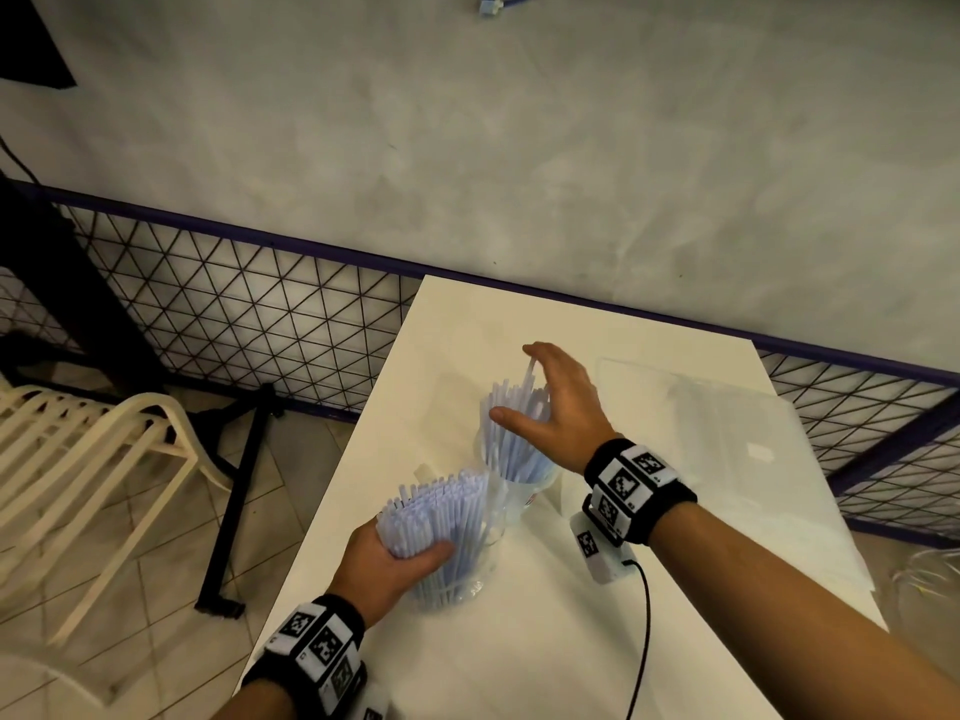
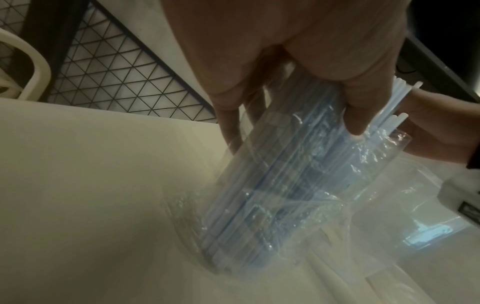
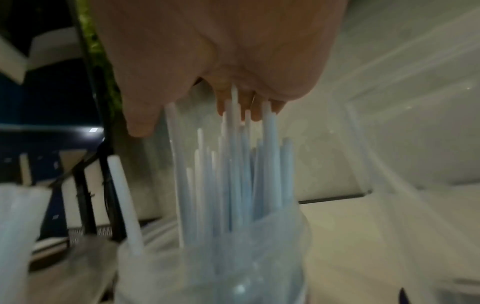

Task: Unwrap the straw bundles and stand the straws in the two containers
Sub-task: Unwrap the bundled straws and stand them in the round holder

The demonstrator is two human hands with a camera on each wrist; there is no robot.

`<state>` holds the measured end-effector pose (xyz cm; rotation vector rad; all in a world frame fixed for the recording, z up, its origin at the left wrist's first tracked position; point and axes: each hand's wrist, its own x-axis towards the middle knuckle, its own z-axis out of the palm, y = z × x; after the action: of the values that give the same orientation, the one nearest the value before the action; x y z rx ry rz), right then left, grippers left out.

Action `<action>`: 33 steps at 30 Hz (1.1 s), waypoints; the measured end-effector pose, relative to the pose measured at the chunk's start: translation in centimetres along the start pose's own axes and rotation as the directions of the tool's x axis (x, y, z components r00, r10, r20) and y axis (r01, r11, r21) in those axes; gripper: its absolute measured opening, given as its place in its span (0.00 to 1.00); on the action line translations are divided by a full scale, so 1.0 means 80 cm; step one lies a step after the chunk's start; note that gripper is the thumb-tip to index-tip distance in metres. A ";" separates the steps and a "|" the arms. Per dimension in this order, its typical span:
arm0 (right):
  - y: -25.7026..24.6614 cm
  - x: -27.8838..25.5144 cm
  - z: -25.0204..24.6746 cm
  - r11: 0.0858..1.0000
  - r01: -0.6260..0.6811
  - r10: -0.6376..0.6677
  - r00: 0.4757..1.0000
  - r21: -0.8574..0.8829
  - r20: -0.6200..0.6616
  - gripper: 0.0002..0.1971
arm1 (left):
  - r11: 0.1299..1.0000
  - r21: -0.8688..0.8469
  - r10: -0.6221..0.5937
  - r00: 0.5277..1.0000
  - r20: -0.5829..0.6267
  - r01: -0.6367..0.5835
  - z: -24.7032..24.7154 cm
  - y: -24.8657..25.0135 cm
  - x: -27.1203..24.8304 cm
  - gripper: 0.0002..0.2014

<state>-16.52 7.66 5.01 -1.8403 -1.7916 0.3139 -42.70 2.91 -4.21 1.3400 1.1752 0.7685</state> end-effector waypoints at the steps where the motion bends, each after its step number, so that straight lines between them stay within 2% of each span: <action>1: 0.004 -0.002 0.006 0.999 0.022 -0.019 0.999 -0.048 0.049 0.43 | 1.000 -0.002 -0.003 1.000 0.000 0.003 -0.001 0.000 0.000 0.15; 3: 0.009 -0.003 0.014 0.996 0.026 -0.020 0.996 -0.081 0.082 0.37 | 1.000 0.003 -0.004 1.000 0.005 0.004 -0.002 0.001 0.001 0.15; 5: 0.007 -0.001 0.014 0.999 0.002 0.001 0.998 -0.039 0.067 0.33 | 1.000 0.010 -0.003 1.000 0.011 0.003 -0.003 0.000 0.001 0.15; 9: -0.004 -0.003 0.003 0.991 0.004 -0.010 0.999 0.135 0.044 0.38 | 1.000 0.015 -0.001 1.000 0.008 0.001 -0.005 0.001 0.001 0.15; 12: -0.006 -0.010 0.007 0.994 0.102 -0.107 0.988 0.042 0.112 0.41 | 1.000 0.001 -0.004 1.000 0.013 0.004 -0.008 0.001 0.003 0.15; 17: -0.009 0.001 0.020 0.977 0.178 -0.167 0.981 -0.116 0.101 0.46 | 1.000 0.006 -0.004 1.000 0.026 0.004 -0.012 0.002 0.005 0.16; 20: -0.009 0.011 0.030 0.952 0.224 -0.209 0.974 -0.209 0.092 0.40 | 1.000 0.014 -0.002 1.000 0.025 0.001 -0.013 0.001 0.006 0.15; 25: -0.011 0.023 0.035 0.934 0.271 -0.254 0.962 -0.234 0.102 0.31 | 1.000 -0.003 -0.008 1.000 0.013 0.009 -0.013 0.000 0.005 0.16; 28: -0.013 0.025 0.038 0.936 0.296 -0.278 0.954 -0.190 0.115 0.19 | 1.000 0.011 -0.009 1.000 0.018 0.009 -0.013 0.002 0.005 0.14; 30: -0.016 0.026 0.038 0.966 0.224 -0.210 0.971 -0.131 0.110 0.11 | 1.000 0.020 -0.013 1.000 0.026 0.012 -0.013 0.002 0.005 0.12; 33: -0.017 0.029 0.030 0.990 0.118 -0.115 0.993 -0.083 0.038 0.07 | 1.000 0.026 -0.015 1.000 0.019 0.014 -0.013 0.000 0.007 0.12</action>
<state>-18.70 10.38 4.24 -1.7877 -1.9539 0.2280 -43.52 3.74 -4.15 1.3562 1.1824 0.7306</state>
